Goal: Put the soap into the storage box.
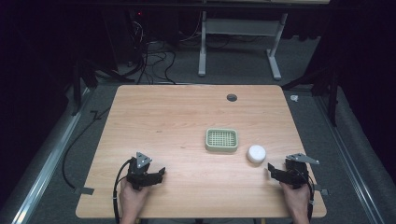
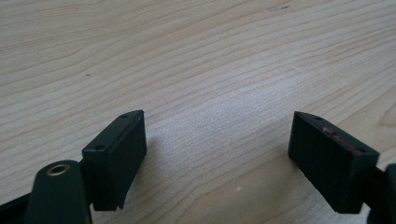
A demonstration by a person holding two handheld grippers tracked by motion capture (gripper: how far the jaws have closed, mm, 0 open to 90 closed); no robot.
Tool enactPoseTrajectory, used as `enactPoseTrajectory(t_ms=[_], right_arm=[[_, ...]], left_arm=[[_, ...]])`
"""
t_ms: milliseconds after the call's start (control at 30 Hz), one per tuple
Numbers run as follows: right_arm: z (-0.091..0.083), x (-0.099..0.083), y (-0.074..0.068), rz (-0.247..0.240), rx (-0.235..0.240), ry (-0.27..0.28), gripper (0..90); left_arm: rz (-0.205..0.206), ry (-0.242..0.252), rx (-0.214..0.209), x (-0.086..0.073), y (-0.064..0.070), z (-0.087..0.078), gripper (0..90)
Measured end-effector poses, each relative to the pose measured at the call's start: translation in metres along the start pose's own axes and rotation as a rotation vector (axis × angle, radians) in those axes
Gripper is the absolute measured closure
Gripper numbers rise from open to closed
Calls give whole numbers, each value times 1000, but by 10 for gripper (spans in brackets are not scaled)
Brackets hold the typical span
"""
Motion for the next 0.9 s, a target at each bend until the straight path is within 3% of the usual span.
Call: enactPoseTrajectory(t_ms=[433,900], right_arm=[[-13,-3,-18,-25,40,33,216],[-8,2,-38,-50,98,34,181]], left_arm=[[1,0,1,0,0,0,197],[1,0,1,0,0,0,197]])
Point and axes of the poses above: each handheld gripper's, and its own axes: z roughly forward along the jaws, x roughly out of its top, y roughly to its right, the point moved 3 cm from there along z, roughly forward along the jaws, and after that the axes turned 6 degrees about y, right-handed, at the moved point
